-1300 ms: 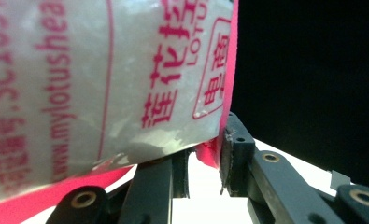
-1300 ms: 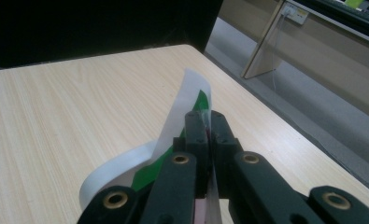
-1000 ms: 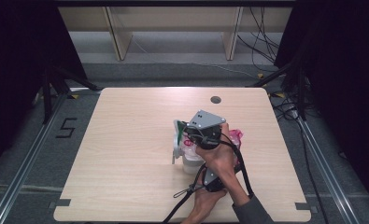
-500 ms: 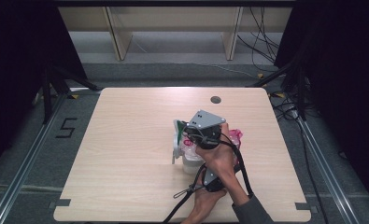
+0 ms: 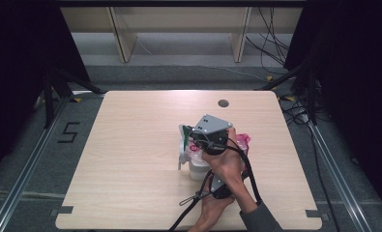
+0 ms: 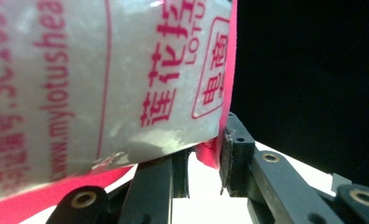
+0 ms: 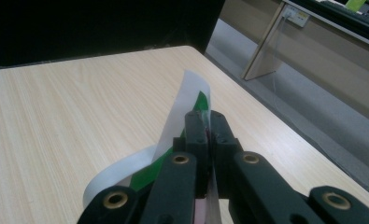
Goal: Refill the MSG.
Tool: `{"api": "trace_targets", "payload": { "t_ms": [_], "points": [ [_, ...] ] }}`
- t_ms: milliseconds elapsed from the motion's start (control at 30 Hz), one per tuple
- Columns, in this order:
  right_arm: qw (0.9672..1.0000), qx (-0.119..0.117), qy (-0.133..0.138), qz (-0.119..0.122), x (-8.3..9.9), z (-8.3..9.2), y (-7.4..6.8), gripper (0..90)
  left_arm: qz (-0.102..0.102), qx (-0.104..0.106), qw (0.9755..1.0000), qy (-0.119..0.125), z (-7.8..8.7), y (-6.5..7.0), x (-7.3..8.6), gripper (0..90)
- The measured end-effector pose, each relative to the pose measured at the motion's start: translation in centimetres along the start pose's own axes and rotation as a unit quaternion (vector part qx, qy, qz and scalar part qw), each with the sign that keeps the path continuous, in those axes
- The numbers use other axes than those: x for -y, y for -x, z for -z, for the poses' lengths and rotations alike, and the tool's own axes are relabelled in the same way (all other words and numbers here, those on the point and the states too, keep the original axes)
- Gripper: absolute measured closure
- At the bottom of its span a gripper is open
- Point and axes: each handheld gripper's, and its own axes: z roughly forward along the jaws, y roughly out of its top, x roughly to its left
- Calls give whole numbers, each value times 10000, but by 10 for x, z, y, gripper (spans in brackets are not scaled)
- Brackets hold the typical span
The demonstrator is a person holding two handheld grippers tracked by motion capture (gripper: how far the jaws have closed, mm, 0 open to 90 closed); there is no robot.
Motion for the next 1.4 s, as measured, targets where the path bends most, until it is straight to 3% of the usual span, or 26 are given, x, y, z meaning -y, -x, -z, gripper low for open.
{"api": "trace_targets", "payload": {
  "t_ms": [67, 100, 133, 767, 800, 833, 867, 900, 933, 967, 1100, 1133, 1200, 1267, 1333, 1400],
  "points": [
    [10000, -8, 9, -6, 0, 0, 0, 898, 7, 8, 10000, -9, 0, 0, 0, 753],
    [10000, 9, 1, -47, 0, -1, 0, 898, -604, 93, 9965, -570, 8, -9, -2, 753],
    [10000, 16, -25, -82, 1, -1, 0, 898, -617, 83, 9963, -591, 8, -9, -3, 752],
    [10000, 18, 42, -26, 1, 0, 5, 898, -620, 112, 9963, -589, 8, -9, -2, 752],
    [9999, -13, 25, -128, 1, 0, 4, 898, -457, -46, 9980, -432, 4, -7, 0, 752],
    [10000, -12, 43, -82, 1, 0, 5, 898, -341, -41, 9989, -329, 3, -6, 0, 752],
    [9999, -56, 36, -107, 2, 1, 5, 898, -314, -100, 9990, -301, 3, -6, 1, 753],
    [9999, -60, 56, -97, 2, 1, 6, 898, -262, -303, 9989, -253, 3, -5, 1, 753],
    [9999, -61, 67, -87, 2, 2, 6, 898, -255, -180, 9993, -221, 2, -5, 2, 753],
    [9999, -54, 84, -74, 2, 2, 6, 898, -331, -300, 9986, -286, 3, -5, 2, 753],
    [9998, -97, 111, -111, 2, 4, 7, 899, -300, -295, 9986, -311, 4, -6, 2, 753],
    [9998, -118, 102, -119, 2, 5, 8, 899, -497, -263, 9972, -487, 6, -8, 2, 753],
    [9995, -147, 71, -277, 2, 7, 7, 899, -508, -272, 9970, -522, 6, -8, 2, 753],
    [9997, -125, 144, -179, 2, 8, 10, 899, -508, -275, 9968, -543, 7, -8, 2, 753],
    [9993, -231, 113, -267, 2, 10, 10, 900, -494, -253, 9969, -559, 7, -9, 3, 753],
    [9994, -176, 178, -228, 3, 10, 10, 900, -498, -230, 9964, -642, 8, -10, 3, 753]
  ]
}}
